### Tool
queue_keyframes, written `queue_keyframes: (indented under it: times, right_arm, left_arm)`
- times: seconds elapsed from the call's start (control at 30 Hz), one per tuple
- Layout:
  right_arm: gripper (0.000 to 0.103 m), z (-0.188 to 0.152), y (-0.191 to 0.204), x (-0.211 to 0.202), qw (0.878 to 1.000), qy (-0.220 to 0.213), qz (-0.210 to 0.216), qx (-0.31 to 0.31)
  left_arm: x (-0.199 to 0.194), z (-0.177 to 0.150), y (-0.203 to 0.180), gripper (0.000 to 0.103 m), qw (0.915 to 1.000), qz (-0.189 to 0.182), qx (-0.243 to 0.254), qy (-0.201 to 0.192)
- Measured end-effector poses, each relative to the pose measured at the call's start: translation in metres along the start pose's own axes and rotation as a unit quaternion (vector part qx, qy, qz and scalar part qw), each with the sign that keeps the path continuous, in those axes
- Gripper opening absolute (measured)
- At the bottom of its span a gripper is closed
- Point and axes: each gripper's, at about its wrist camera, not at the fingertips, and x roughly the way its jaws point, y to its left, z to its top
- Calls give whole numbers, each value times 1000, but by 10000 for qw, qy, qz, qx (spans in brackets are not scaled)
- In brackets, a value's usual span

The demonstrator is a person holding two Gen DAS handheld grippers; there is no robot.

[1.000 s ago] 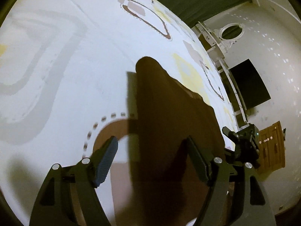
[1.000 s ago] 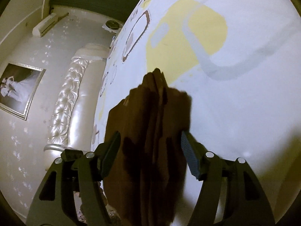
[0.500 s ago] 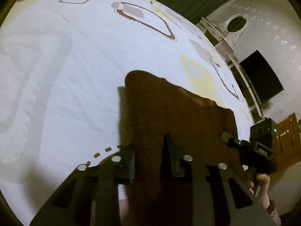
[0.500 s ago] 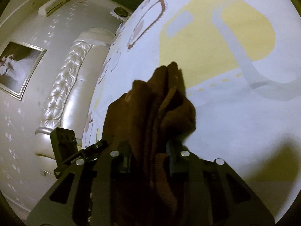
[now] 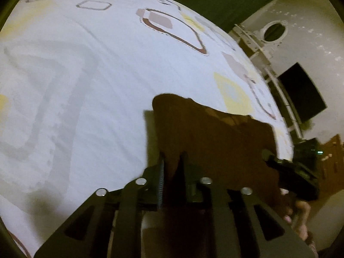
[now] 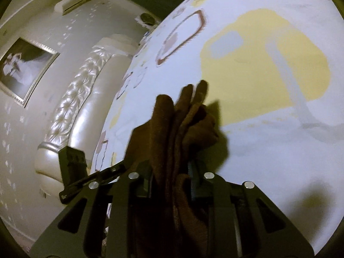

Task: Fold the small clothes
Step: 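Grasp the sweater bundle edge with both grippers, then lift the sweater bundle and straighten it with both grippers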

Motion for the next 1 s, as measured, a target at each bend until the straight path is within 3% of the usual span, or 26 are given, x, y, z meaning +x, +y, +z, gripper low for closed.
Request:
queue_keyframes:
  times: [0.07, 0.17, 0.23, 0.33, 0.6, 0.8, 0.87, 0.93, 1.0]
  right_arm:
    - [28, -3, -12, -4, 9998, 26, 2, 210]
    - [49, -11, -30, -18, 9977, -12, 197, 645]
    - [54, -17, -34, -26, 9969, -47, 306, 723]
    - [58, -33, -34, -39, 9955, -24, 458, 823]
    - [69, -77, -20, -47, 9938, 292, 735, 788]
    - [68, -92, -7, -41, 9950, 514, 633, 569]
    - [59, -94, -4, -38, 9963, 520, 455, 511]
    - [42, -96, -6, -35, 9962, 575, 364, 550]
    - [36, -97, -12, -34, 9956, 553, 354, 666]
  left_arm:
    - [-2, -4, 0, 38, 9998, -200, -50, 81]
    - [-10, -18, 2, 47, 9991, -397, 7, 129]
    - [-14, -29, 2, 53, 9982, -565, -15, 221]
    - [-18, -47, 2, 57, 9957, -831, -110, 396]
    - [-17, -75, -13, 61, 9939, -955, -111, 544]
    - [-13, -81, -30, 58, 9978, -521, 220, 341]
    - [-13, -84, -30, 55, 9982, -452, 222, 319]
    - [-10, -83, -30, 51, 9985, -406, 196, 314]
    - [-9, -83, -30, 47, 9987, -353, 191, 313]
